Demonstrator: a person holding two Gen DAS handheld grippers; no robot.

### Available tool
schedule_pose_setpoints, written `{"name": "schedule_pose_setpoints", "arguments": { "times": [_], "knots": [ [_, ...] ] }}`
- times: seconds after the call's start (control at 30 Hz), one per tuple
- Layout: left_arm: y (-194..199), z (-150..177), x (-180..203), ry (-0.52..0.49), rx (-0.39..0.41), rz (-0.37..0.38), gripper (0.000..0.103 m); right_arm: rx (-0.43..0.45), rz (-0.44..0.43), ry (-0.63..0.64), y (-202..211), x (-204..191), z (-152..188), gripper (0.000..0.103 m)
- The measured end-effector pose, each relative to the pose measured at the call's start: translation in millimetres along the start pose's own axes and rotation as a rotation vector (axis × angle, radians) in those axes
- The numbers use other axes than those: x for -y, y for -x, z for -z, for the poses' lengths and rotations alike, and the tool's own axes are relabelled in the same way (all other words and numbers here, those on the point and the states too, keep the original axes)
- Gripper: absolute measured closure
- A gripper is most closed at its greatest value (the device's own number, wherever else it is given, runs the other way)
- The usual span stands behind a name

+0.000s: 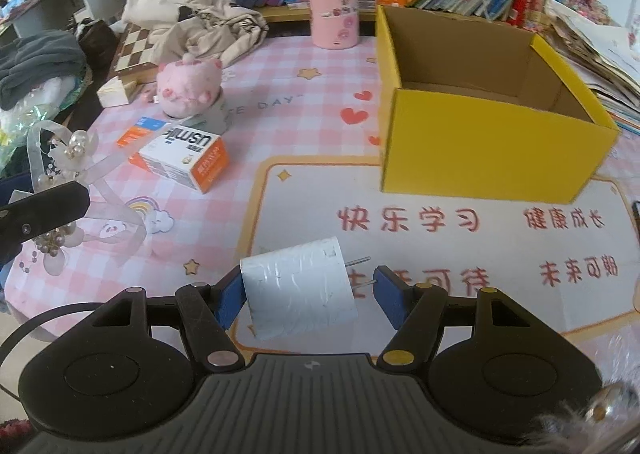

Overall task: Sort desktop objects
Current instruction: 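Carry the charger and pearl bag over the yellow box with both grippers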

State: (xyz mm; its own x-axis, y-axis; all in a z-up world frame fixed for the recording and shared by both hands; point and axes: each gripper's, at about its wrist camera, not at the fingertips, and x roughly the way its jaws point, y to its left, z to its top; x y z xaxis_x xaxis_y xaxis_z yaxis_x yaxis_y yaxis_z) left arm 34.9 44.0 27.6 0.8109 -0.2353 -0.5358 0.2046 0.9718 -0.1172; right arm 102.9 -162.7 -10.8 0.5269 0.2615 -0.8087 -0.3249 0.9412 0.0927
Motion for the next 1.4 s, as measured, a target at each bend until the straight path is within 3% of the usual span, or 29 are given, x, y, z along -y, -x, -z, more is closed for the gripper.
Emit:
{"name": "schedule_pose_setpoints", "arguments": {
  "times": [0.63,1.4],
  "knots": [
    [-19,-3,39,-0.078,-0.018,0.129,0.057,0.014,0.093,-0.118,24,42,24,0.037],
    [-57,-16,96,-0.138,-0.063,0.213,0.056,0.029,0.158,-0.214,43,108,38,0.037]
  ]
}}
